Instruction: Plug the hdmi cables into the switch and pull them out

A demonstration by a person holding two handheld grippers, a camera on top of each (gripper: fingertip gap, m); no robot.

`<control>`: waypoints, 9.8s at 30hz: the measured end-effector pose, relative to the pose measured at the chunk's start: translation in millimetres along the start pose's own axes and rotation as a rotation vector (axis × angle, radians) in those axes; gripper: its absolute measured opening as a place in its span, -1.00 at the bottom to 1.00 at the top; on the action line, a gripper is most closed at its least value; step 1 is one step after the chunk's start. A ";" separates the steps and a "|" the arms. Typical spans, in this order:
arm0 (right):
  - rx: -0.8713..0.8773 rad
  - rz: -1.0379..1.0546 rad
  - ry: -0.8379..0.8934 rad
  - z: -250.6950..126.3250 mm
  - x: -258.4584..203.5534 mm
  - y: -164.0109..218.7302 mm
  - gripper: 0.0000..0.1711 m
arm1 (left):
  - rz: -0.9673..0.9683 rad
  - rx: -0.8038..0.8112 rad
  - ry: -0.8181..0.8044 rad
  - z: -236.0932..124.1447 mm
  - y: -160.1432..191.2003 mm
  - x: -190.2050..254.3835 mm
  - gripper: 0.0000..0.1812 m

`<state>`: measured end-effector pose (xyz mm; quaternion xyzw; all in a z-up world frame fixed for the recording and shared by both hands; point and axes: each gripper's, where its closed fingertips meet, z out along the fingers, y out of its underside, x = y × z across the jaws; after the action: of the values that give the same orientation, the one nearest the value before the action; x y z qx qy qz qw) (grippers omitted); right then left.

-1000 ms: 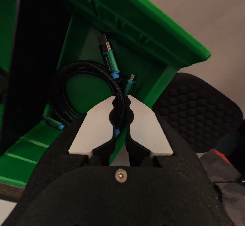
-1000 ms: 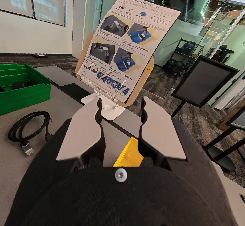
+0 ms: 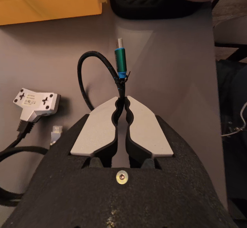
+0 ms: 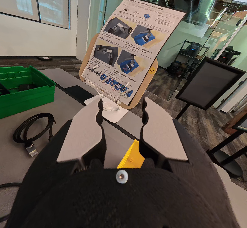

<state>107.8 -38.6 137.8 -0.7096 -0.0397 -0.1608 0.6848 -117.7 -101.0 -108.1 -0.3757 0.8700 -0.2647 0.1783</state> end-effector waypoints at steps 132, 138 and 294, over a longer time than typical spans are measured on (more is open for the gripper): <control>-0.106 -0.471 -0.631 -17.1 -205.4 33.8 -0.64 | 0.114 0.482 -0.785 -190.9 -26.8 -149.7 -0.75; -0.381 -0.461 -0.571 -73.0 -220.7 136.1 -0.65 | 0.084 0.516 -0.757 -199.5 -24.2 -149.4 -0.75; -0.572 -0.496 -0.751 51.8 -248.5 235.4 -0.82 | 0.100 0.548 -0.705 -198.7 -14.9 -158.6 -0.75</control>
<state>-52.9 39.4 -158.9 -0.8461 -0.4030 -0.0571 0.3441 -106.9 74.0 76.7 -0.3394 0.6708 -0.3323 0.5696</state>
